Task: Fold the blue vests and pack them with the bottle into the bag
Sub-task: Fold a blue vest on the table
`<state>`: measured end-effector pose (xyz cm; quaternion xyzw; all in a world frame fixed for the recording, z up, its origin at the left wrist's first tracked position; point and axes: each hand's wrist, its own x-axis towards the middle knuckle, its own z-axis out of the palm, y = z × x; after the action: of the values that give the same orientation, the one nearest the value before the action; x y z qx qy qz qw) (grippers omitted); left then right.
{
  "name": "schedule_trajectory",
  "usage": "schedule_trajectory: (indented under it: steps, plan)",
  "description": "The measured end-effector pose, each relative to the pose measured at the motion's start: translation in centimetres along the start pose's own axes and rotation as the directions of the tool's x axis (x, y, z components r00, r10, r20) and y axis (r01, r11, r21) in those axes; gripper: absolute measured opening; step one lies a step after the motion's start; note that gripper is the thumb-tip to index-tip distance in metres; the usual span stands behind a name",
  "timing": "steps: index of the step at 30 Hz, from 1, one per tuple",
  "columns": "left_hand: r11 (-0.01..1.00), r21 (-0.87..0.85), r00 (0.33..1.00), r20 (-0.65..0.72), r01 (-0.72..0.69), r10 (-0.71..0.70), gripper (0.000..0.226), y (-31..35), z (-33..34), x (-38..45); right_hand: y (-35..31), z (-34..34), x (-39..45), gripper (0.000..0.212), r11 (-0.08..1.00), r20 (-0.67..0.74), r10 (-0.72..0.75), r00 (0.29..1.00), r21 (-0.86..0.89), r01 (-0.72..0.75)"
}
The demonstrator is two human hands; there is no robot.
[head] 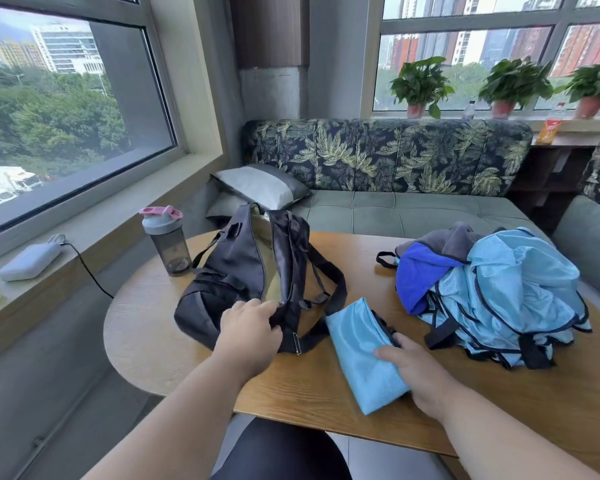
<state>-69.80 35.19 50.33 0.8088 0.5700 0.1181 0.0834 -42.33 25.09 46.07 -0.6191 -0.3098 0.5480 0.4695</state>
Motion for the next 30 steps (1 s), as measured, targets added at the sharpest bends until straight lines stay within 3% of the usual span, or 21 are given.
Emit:
schedule_trajectory:
  steps: [7, 12, 14, 16, 20, 22, 26, 30]
  plan:
    - [0.982, -0.173, 0.995, 0.036, -0.080, 0.088, 0.037, 5.0, -0.2, -4.0, -3.5, -1.4, -1.1, 0.031, 0.969, -0.105, -0.143, 0.984, 0.188, 0.161]
    - [0.947, -0.321, 1.000, 0.008, -0.008, 0.011, 0.044, 4.0, -1.2, -3.1, -6.6, -0.9, -2.8, 0.031, 0.943, -0.097, -0.266, 0.959, 0.182, 0.279]
    - [0.974, -0.220, 0.998, 0.035, 0.051, -0.044, 0.051, 3.1, -1.8, -1.7, -7.3, -0.3, -3.4, 0.031, 0.936, -0.095, -0.297, 0.950, 0.166, 0.309]
    - [0.995, -0.015, 0.991, 0.087, 0.100, -0.098, 0.047, 2.2, -2.1, -0.6, -7.7, 0.6, -3.9, 0.031, 0.930, -0.071, -0.322, 0.944, 0.160, 0.330]
    - [0.956, 0.276, 0.959, 0.229, 0.101, -0.167, 0.046, 1.3, -1.8, 0.8, -8.6, 2.7, -4.9, 0.036, 0.921, -0.014, -0.356, 0.934, 0.163, 0.353]
    - [0.938, 0.329, 0.951, 0.239, 0.113, -0.198, 0.049, 1.3, -1.6, 1.6, -9.1, 3.6, -5.2, 0.026, 0.918, 0.008, -0.368, 0.930, 0.162, 0.362]
    - [0.921, 0.351, 0.952, 0.185, 0.169, -0.245, 0.053, 1.9, -2.0, 3.1, -9.9, 5.0, -5.6, 0.030, 0.914, 0.039, -0.387, 0.921, 0.151, 0.377]
    - [0.879, 0.441, 0.888, 0.310, 0.181, -0.339, 0.056, 2.9, -1.6, 4.6, -10.4, 5.7, -5.5, 0.030, 0.906, 0.032, -0.404, 0.914, 0.151, 0.395]
